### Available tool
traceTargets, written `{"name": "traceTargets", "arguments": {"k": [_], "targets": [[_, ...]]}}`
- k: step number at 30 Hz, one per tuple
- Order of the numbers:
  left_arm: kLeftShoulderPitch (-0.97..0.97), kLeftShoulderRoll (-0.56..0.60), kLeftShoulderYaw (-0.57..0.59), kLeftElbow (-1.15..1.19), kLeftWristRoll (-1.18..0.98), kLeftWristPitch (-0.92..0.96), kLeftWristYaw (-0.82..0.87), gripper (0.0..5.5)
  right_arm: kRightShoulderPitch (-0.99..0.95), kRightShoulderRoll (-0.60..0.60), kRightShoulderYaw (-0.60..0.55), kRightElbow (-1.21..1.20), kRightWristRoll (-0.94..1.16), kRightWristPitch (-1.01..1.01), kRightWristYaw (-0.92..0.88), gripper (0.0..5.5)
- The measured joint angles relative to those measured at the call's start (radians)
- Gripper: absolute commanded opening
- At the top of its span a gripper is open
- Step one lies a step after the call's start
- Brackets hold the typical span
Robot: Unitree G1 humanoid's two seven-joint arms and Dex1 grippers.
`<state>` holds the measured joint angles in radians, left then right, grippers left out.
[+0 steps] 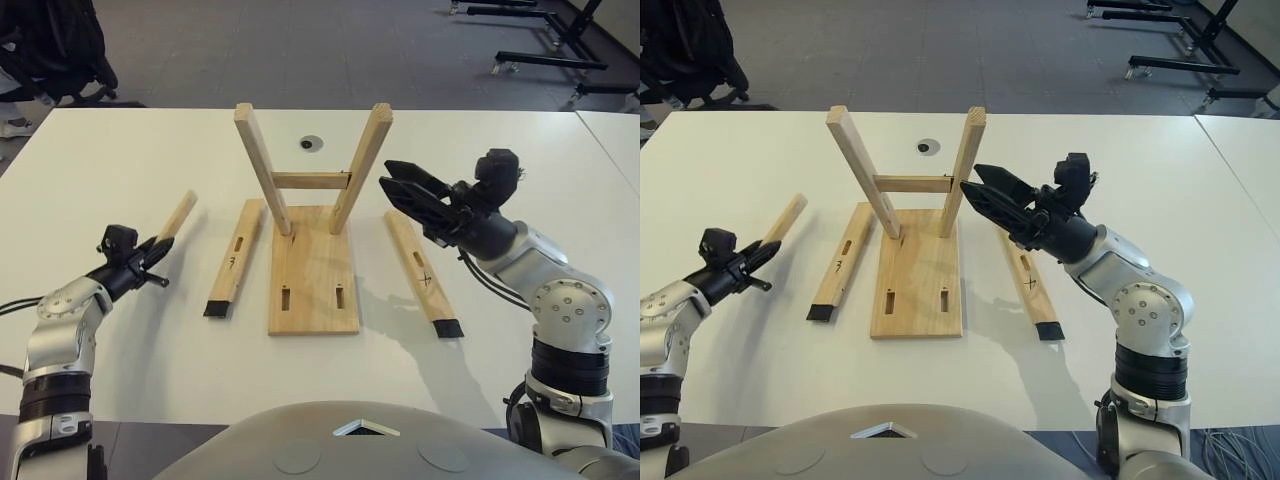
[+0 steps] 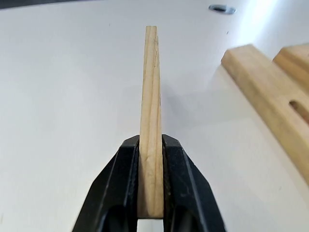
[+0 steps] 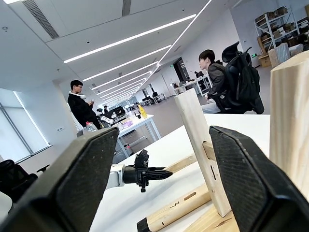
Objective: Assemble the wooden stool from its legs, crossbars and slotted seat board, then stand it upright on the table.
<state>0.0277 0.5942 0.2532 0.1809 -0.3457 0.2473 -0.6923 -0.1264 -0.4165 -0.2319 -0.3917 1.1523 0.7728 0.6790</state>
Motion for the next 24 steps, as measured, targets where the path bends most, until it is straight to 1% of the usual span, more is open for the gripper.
{"name": "traceTargets", "arguments": {"k": [2, 4, 7, 8, 10, 11, 13, 14, 16, 19, 22, 24], "targets": [[-0.019, -0.036, 0.044, -0.040, -0.088, 0.008, -0.014, 0.39, -0.012, -0.007, -0.014, 0.020, 0.025, 0.000, 0.014, 3.45], [-0.051, -0.082, 0.095, -0.121, -0.254, 0.053, -0.043, 0.39, -0.043, -0.008, -0.014, 0.029, 0.036, -0.001, 0.032, 3.45], [-0.081, -0.133, 0.155, -0.271, -0.599, 0.211, -0.090, 0.39, -0.119, 0.000, -0.013, 0.053, 0.066, -0.002, 0.047, 3.45], [-0.080, -0.135, 0.160, -0.317, -0.730, 0.288, -0.101, 0.39, -0.151, 0.009, -0.013, 0.070, 0.088, -0.004, 0.048, 3.45], [-0.079, -0.134, 0.153, -0.391, -0.921, 0.402, -0.130, 0.39, -0.204, 0.031, -0.017, 0.084, 0.131, -0.013, 0.047, 3.45], [-0.078, -0.130, 0.146, -0.454, -1.060, 0.479, -0.142, 0.39, -0.242, 0.048, -0.027, 0.091, 0.174, -0.019, 0.047, 3.45], [-0.079, -0.117, 0.132, -0.527, -1.269, 0.550, -0.127, 0.39, -0.285, 0.069, -0.041, 0.093, 0.228, -0.033, 0.045, 3.45], [-0.081, -0.109, 0.119, -0.545, -1.331, 0.568, -0.112, 0.39, -0.295, 0.078, -0.040, 0.093, 0.241, -0.033, 0.045, 3.45], [-0.108, -0.092, 0.058, -0.588, -1.396, 0.617, -0.074, 0.39, -0.306, 0.092, -0.022, 0.089, 0.261, -0.033, 0.048, 3.45], [-0.164, -0.086, -0.007, -0.583, -1.468, 0.642, -0.034, 0.39, -0.309, 0.106, 0.036, 0.079, 0.233, -0.033, 0.073, 3.45], [-0.202, -0.084, -0.073, -0.543, -1.488, 0.682, -0.024, 0.39, -0.326, 0.125, 0.109, 0.062, 0.173, -0.044, 0.115, 3.45], [-0.214, -0.083, -0.089, -0.510, -1.497, 0.699, -0.023, 0.39, -0.340, 0.147, 0.136, 0.060, 0.139, -0.066, 0.128, 3.45]]}}
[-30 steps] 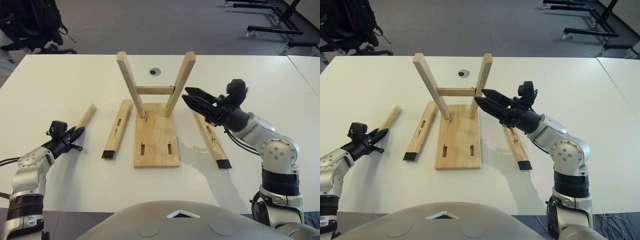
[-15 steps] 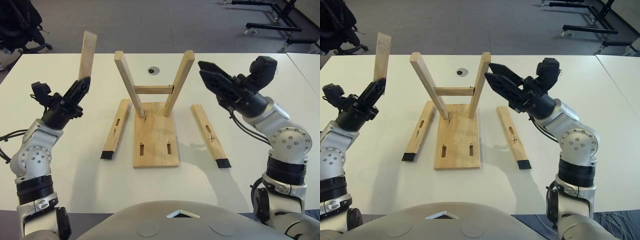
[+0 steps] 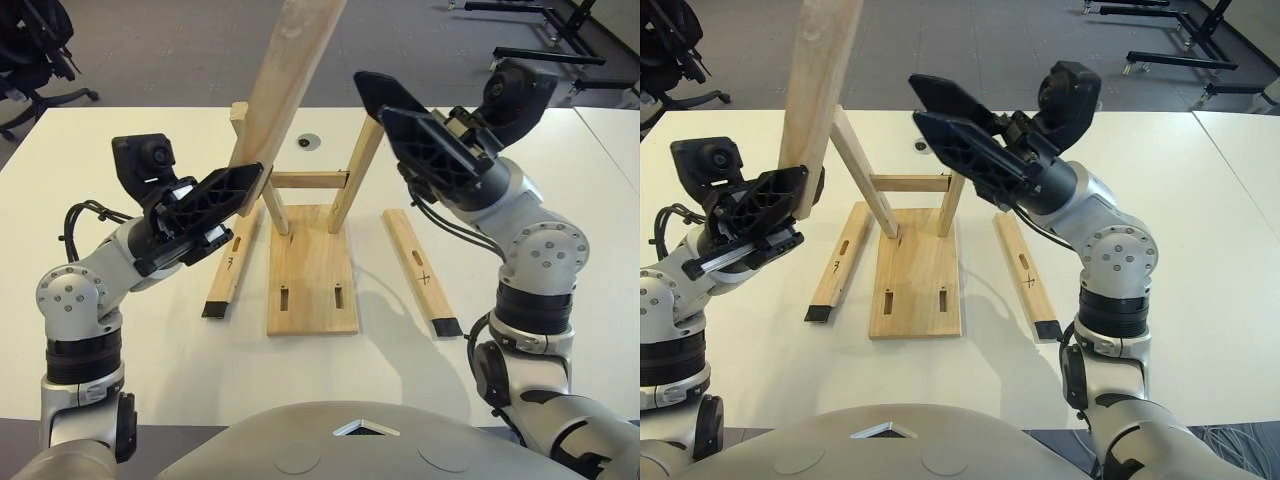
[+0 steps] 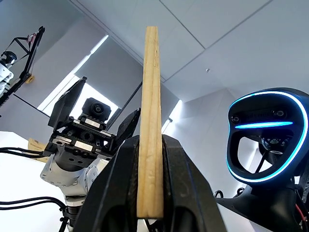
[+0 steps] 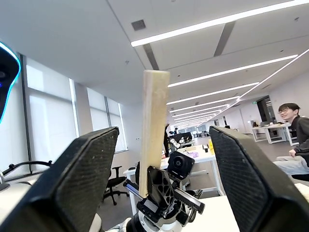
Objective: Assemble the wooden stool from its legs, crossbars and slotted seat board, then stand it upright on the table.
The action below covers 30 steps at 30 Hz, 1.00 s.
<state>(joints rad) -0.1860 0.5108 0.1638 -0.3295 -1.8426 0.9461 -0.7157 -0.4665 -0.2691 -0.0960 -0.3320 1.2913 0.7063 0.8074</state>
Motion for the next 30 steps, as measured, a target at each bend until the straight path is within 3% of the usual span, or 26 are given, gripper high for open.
{"name": "traceTargets", "arguments": {"k": [7, 20, 30], "targets": [[-0.031, -0.023, -0.077, 0.065, -0.113, 0.063, 0.007, 0.39, -0.026, 0.050, 0.021, 0.007, -0.014, -0.039, 0.110, 3.45], [-0.066, -0.072, -0.152, 0.111, -0.121, 0.153, 0.011, 0.39, -0.109, 0.111, 0.048, 0.089, -0.068, -0.075, 0.176, 3.45], [-0.058, -0.081, -0.170, 0.106, -0.132, 0.162, 0.022, 0.39, -0.139, 0.130, 0.052, 0.096, -0.026, -0.051, 0.205, 1.64]]}}
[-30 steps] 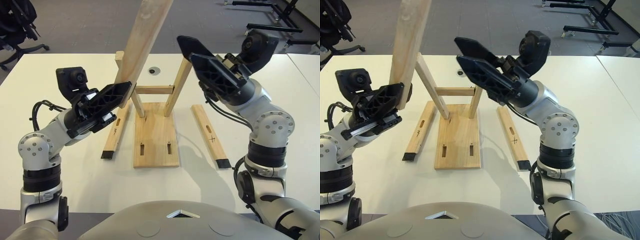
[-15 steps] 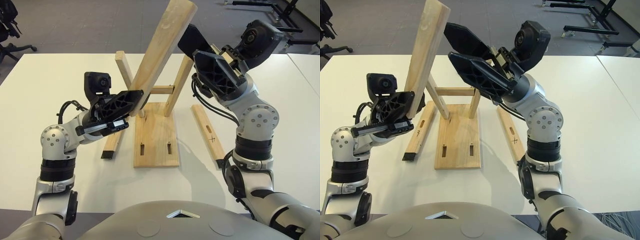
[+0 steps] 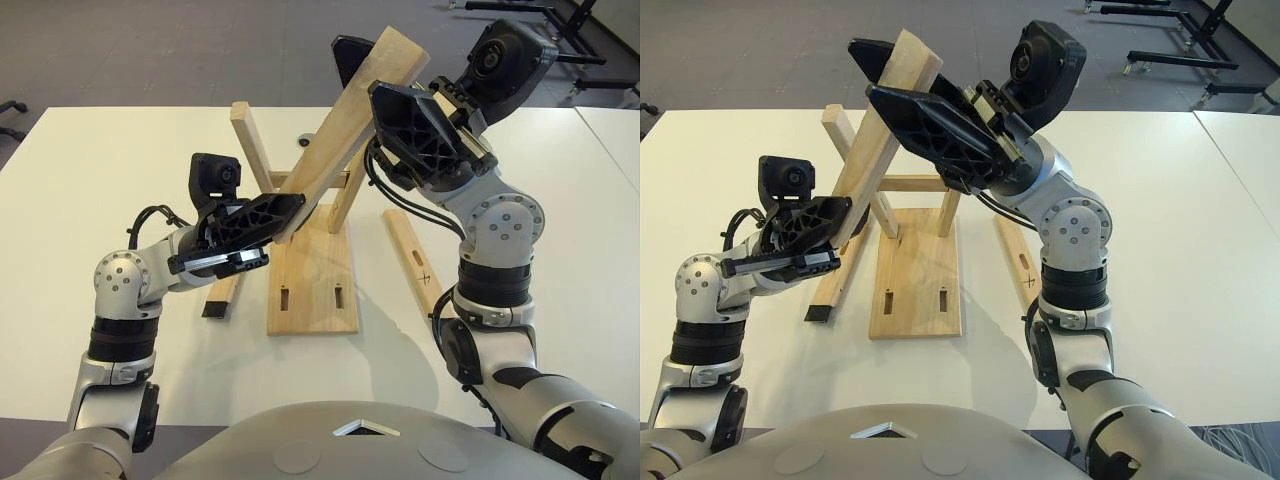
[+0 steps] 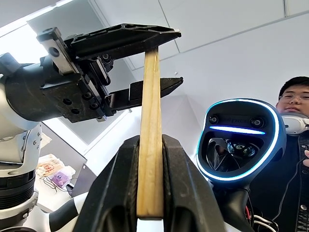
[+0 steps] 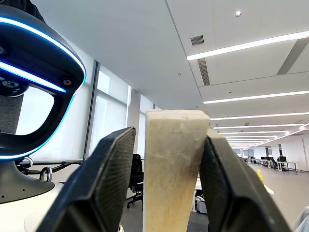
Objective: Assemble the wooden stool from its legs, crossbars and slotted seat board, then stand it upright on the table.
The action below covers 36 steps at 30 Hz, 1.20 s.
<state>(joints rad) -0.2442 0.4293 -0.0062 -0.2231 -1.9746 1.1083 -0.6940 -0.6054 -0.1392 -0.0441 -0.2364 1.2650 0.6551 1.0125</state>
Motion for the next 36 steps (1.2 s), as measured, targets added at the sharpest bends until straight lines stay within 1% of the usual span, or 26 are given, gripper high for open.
{"name": "traceTargets", "arguments": {"k": [1, 6, 7, 10, 12, 14, 16, 17, 20, 22, 25, 26, 28, 30, 32, 34, 36], "targets": [[0.000, 0.000, 0.000, 0.000, -0.001, 0.001, 0.000, 0.39, 0.000, 0.000, 0.000, 0.000, 0.002, 0.000, 0.000, 1.36], [0.001, -0.011, 0.011, -0.004, 0.000, -0.010, 0.006, 0.39, 0.000, 0.013, -0.003, -0.003, 0.009, 0.001, -0.004, 1.34], [0.001, -0.017, 0.013, -0.005, 0.002, -0.019, 0.015, 0.76, 0.000, 0.016, -0.005, -0.004, 0.009, -0.002, -0.010, 1.34], [0.004, -0.050, 0.046, 0.010, 0.044, -0.100, 0.059, 1.23, 0.001, 0.009, -0.039, -0.018, 0.014, -0.003, -0.025, 1.34], [0.024, -0.051, 0.069, 0.032, 0.088, -0.132, 0.082, 1.69, 0.004, 0.007, -0.046, -0.033, 0.019, -0.008, -0.039, 1.34], [0.049, -0.053, 0.101, 0.035, 0.116, -0.155, 0.093, 2.02, 0.004, 0.029, -0.068, -0.029, -0.002, -0.047, -0.107, 1.34], [0.090, -0.055, 0.141, 0.030, 0.165, -0.190, 0.108, 2.06, 0.004, 0.027, -0.119, -0.006, -0.004, -0.073, -0.161, 1.34], [0.109, -0.057, 0.158, 0.029, 0.185, -0.205, 0.109, 2.06, 0.004, 0.011, -0.142, -0.003, 0.005, -0.073, -0.170, 1.34], [0.185, -0.057, 0.243, 0.001, 0.269, -0.271, 0.097, 2.06, 0.005, -0.100, -0.243, 0.000, 0.042, -0.061, -0.178, 1.34], [0.221, -0.052, 0.264, -0.023, 0.358, -0.309, 0.074, 2.06, 0.035, -0.199, -0.273, -0.003, 0.024, -0.043, -0.137, 1.34], [0.295, -0.051, 0.297, -0.083, 0.504, -0.386, 0.066, 2.06, 0.116, -0.400, -0.333, 0.020, -0.008, 0.030, -0.049, 1.34], [0.313, -0.057, 0.300, -0.094, 0.545, -0.413, 0.067, 2.06, 0.132, -0.449, -0.346, 0.034, -0.030, 0.042, -0.023, 1.34], [0.338, -0.077, 0.303, -0.108, 0.624, -0.465, 0.075, 2.06, 0.184, -0.520, -0.332, 0.059, -0.109, 0.037, 0.037, 1.34], [0.342, -0.106, 0.303, -0.099, 0.701, -0.521, 0.097, 2.06, 0.238, -0.547, -0.285, 0.097, -0.217, 0.011, 0.076, 1.34], [0.343, -0.128, 0.294, -0.095, 0.770, -0.558, 0.112, 2.06, 0.240, -0.544, -0.251, 0.121, -0.283, -0.027, 0.083, 1.34], [0.344, -0.141, 0.277, -0.090, 0.846, -0.593, 0.118, 2.06, 0.223, -0.502, -0.218, 0.131, -0.314, -0.053, 0.073, 1.34], [0.332, -0.137, 0.255, -0.086, 0.936, -0.628, 0.121, 2.06, 0.206, -0.463, -0.209, 0.128, -0.309, -0.052, 0.043, 1.34]]}}
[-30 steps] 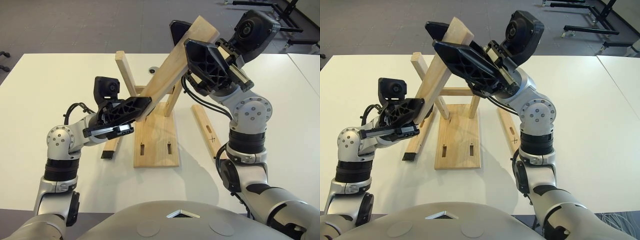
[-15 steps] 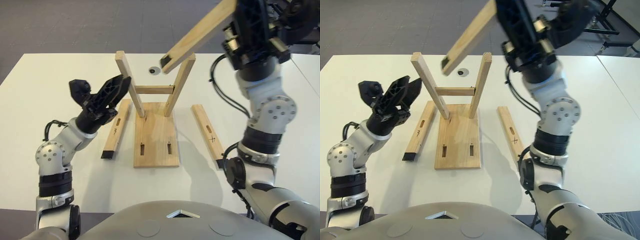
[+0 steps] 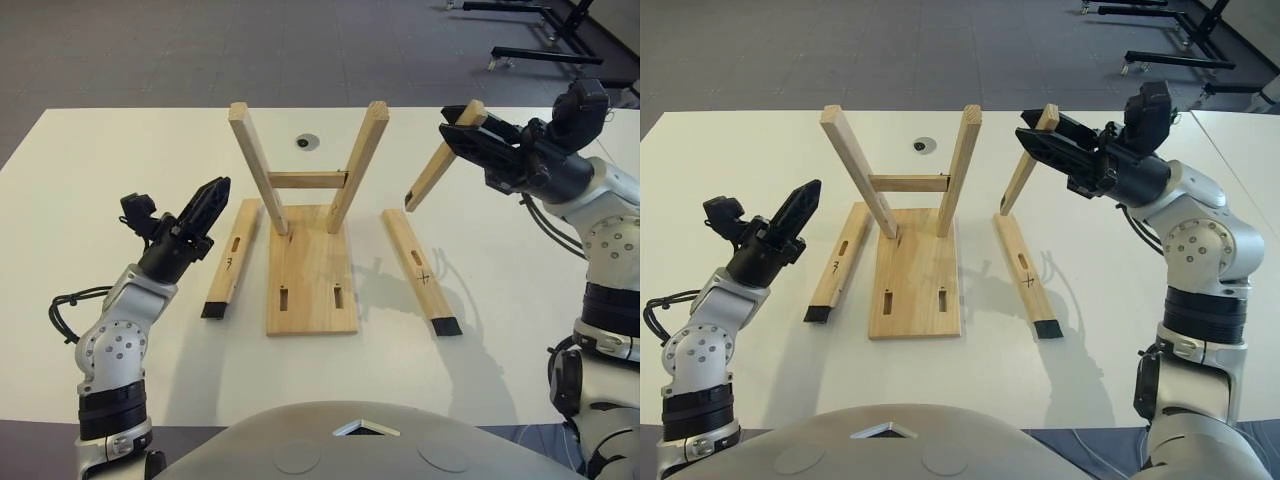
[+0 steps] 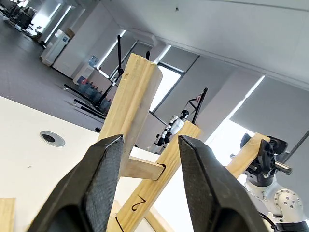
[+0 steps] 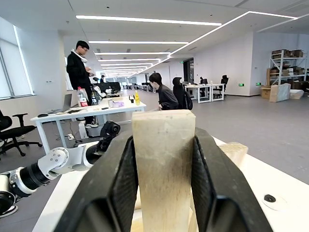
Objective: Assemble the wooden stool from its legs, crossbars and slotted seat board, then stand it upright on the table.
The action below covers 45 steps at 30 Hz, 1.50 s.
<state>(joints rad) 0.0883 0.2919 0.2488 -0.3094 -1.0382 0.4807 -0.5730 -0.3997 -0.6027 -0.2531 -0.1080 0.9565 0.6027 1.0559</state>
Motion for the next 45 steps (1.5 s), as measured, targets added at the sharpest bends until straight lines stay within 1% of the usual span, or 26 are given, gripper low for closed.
{"name": "traceTargets", "arguments": {"k": [2, 4, 7, 10, 12, 16, 20, 27, 31, 34, 35, 38, 41, 45], "targets": [[-0.027, 0.032, -0.056, -0.001, 0.161, -0.058, -0.003, 2.06, -0.032, 0.063, 0.002, -0.024, 0.038, 0.006, -0.077, 1.34], [-0.061, 0.091, -0.127, -0.003, 0.375, -0.137, 0.006, 2.06, -0.080, 0.152, -0.006, -0.070, 0.120, 0.022, -0.214, 1.34], [-0.103, 0.135, -0.202, -0.015, 0.593, -0.216, 0.039, 2.06, -0.138, 0.229, 0.006, -0.149, 0.164, 0.030, -0.378, 1.34], [-0.150, 0.164, -0.282, -0.039, 0.767, -0.267, 0.057, 2.06, -0.154, 0.307, 0.097, -0.205, 0.113, 0.028, -0.502, 1.34], [-0.182, 0.173, -0.313, -0.041, 0.854, -0.283, 0.076, 2.06, -0.164, 0.355, 0.154, -0.216, 0.059, 0.025, -0.563, 1.34], [-0.246, 0.185, -0.370, -0.053, 1.009, -0.345, 0.103, 2.06, -0.178, 0.447, 0.222, -0.214, -0.015, 0.000, -0.655, 1.34], [-0.260, 0.170, -0.394, -0.062, 1.059, -0.377, 0.117, 2.06, -0.178, 0.494, 0.257, -0.214, -0.075, -0.018, -0.691, 1.34], [-0.306, 0.120, -0.394, -0.061, 1.124, -0.368, 0.166, 2.06, -0.177, 0.511, 0.312, -0.190, -0.222, -0.107, -0.691, 1.34], [-0.330, 0.085, -0.397, -0.050, 1.131, -0.344, 0.175, 1.43, -0.177, 0.522, 0.333, -0.190, -0.276, -0.149, -0.686, 1.34], [-0.363, 0.052, -0.404, -0.052, 1.128, -0.343, 0.181, 1.07, -0.162, 0.530, 0.360, -0.174, -0.299, -0.147, -0.681, 1.34], [-0.368, 0.045, -0.405, -0.053, 1.127, -0.340, 0.181, 0.86, -0.162, 0.531, 0.360, -0.174, -0.308, -0.148, -0.679, 1.34], [-0.378, 0.032, -0.404, -0.053, 1.126, -0.328, 0.188, 0.54, -0.158, 0.536, 0.360, -0.173, -0.323, -0.157, -0.679, 1.33], [-0.380, 0.030, -0.392, -0.053, 1.123, -0.322, 0.193, 0.39, -0.149, 0.540, 0.360, -0.173, -0.329, -0.166, -0.673, 1.32], [-0.380, 0.032, -0.390, -0.053, 1.112, -0.320, 0.186, 0.39, -0.149, 0.539, 0.360, -0.173, -0.333, -0.169, -0.667, 1.32]]}}
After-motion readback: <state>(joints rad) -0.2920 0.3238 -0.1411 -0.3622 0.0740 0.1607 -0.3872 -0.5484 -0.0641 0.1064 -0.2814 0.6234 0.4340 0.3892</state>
